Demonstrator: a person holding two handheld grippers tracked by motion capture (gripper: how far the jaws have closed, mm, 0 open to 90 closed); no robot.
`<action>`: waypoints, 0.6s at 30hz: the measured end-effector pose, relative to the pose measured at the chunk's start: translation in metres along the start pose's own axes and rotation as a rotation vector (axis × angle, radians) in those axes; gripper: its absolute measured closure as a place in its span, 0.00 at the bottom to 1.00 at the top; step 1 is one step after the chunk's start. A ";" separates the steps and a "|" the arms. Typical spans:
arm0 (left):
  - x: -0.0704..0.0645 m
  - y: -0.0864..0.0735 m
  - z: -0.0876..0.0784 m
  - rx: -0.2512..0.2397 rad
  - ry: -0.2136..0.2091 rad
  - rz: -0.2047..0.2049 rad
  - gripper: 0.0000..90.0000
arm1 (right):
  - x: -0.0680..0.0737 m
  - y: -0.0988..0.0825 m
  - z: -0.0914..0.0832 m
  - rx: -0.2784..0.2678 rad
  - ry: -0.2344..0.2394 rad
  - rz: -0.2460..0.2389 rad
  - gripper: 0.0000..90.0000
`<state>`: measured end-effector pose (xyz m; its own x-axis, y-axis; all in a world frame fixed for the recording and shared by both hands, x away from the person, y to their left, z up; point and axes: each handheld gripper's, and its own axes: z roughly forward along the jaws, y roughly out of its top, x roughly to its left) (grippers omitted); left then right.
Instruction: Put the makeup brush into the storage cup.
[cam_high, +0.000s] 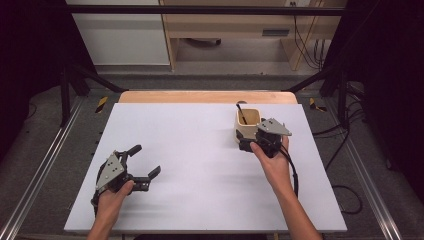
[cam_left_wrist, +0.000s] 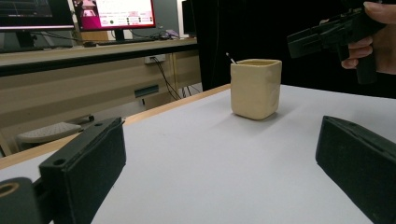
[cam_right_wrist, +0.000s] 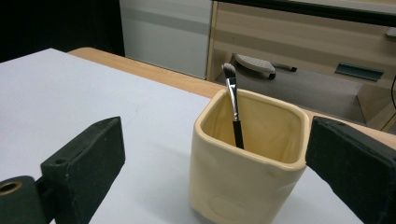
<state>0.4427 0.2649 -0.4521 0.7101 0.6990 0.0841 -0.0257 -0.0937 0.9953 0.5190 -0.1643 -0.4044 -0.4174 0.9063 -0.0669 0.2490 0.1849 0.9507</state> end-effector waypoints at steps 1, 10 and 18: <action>0.000 0.000 0.000 0.001 -0.002 0.002 0.02 | 0.000 -0.001 0.000 0.000 0.000 -0.001 0.06; 0.000 0.000 0.000 0.001 -0.002 0.002 0.02 | 0.005 -0.005 -0.005 -0.005 0.014 0.004 0.06; 0.000 0.000 0.000 0.000 -0.003 0.002 0.02 | 0.009 -0.008 -0.011 -0.015 0.025 0.002 0.06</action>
<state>0.4425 0.2646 -0.4521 0.7121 0.6968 0.0860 -0.0271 -0.0951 0.9951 0.5041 -0.1620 -0.4092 -0.4383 0.8970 -0.0575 0.2368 0.1770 0.9553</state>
